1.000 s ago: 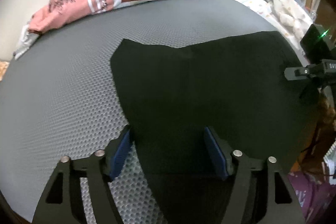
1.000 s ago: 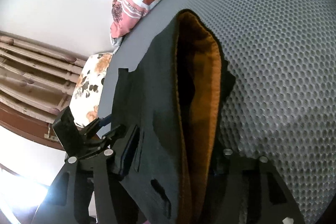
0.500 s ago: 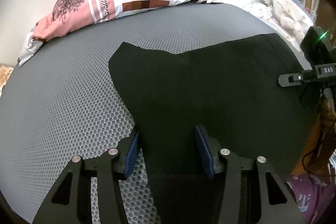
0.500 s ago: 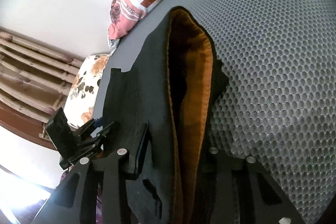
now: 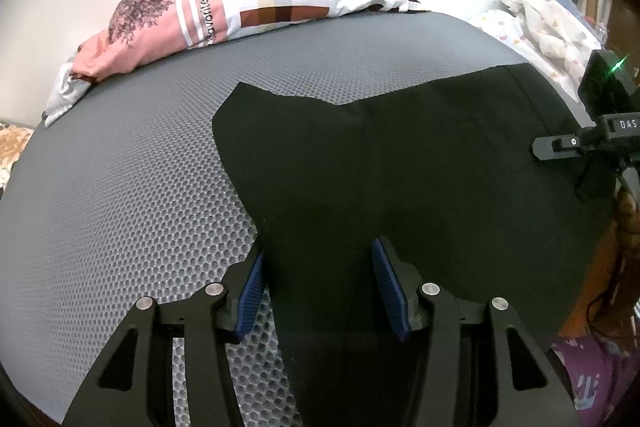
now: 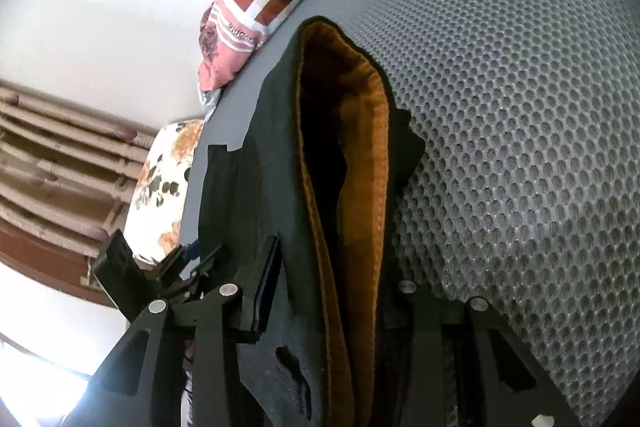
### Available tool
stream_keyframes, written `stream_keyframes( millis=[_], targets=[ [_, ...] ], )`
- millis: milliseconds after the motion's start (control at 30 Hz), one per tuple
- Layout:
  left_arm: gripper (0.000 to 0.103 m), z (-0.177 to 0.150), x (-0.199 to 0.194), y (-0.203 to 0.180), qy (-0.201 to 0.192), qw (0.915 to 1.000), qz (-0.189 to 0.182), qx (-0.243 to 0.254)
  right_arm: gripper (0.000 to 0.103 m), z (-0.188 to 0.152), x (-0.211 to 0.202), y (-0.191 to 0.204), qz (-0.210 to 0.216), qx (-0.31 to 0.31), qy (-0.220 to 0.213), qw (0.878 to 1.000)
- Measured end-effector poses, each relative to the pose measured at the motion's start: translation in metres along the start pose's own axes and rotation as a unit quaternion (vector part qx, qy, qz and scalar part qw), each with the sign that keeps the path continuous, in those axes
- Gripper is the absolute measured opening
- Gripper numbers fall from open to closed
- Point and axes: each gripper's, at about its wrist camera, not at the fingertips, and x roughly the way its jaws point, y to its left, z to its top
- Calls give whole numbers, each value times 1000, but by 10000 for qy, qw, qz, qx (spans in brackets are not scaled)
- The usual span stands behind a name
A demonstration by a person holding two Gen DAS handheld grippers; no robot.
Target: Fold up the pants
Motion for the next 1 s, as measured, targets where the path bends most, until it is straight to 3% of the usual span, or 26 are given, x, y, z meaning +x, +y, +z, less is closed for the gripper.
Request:
stream_keyframes(
  millis=[567,700,833,933,1000],
  targets=[
    [53,-11,-6,-13,-259,9981,525,204,37,5,-4,-2,-83,289,17,9995],
    [53,-12,-6,-14,-281,9976,580,236,48,7,0,8,-30,219,19,9998],
    [53,-13,-7,-13,-302,9980,526,178,44,7,5,25,-447,-217,44,9988],
    [53,-15,-8,-11,-336,9982,479,134,42,2,14,49,-1202,-897,53,9887],
    [53,-15,-8,-12,-327,9982,488,148,42,1,17,56,-1401,-1029,21,9848]
  ],
)
